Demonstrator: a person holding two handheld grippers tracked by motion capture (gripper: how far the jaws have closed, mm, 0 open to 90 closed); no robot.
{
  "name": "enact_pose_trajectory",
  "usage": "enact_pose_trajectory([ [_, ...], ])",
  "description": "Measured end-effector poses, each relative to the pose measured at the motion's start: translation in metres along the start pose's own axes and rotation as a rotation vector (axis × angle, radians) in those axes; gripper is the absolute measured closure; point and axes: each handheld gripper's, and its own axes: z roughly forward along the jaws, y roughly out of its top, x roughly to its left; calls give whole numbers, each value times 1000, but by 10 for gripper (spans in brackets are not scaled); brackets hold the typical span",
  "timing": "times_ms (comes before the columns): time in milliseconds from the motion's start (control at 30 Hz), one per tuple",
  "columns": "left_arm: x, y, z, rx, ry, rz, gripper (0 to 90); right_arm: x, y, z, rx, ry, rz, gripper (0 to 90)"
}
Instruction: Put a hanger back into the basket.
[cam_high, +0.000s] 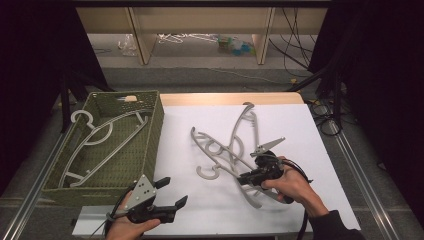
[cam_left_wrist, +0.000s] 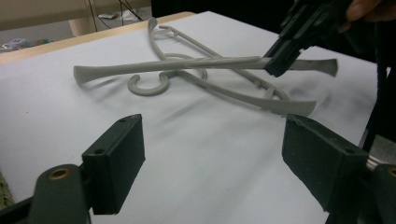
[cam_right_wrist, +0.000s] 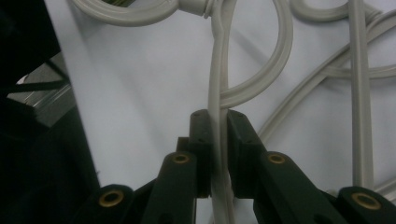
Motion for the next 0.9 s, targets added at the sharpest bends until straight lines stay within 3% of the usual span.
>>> enact_pose_trajectory([
  [300,-1,9,22,93,15,130,257,18,-11,-6,35,78,-85,817],
  [333,1,11,24,97,22,177,263,19,-12,-6,35,80,-91,817],
  [467,-2,17,40,158,30,286,281,22,-14,-8,49,96,-118,817],
  [500,-3,19,42,154,28,298,285,23,-14,-9,48,102,-119,817],
  [567,-3,21,45,157,19,320,299,23,-15,-9,51,103,-127,817],
  [633,-4,28,55,218,-48,372,300,26,-16,-11,60,122,-139,817],
  [667,-4,28,55,218,-48,372,306,26,-17,-12,62,124,-147,817],
  [700,-4,29,60,221,-61,406,312,26,-18,-12,63,129,-158,817],
  [833,1,28,67,247,-87,441,333,27,-20,-13,74,148,-167,817],
  [900,2,26,72,263,-104,439,336,27,-21,-14,74,158,-175,817],
])
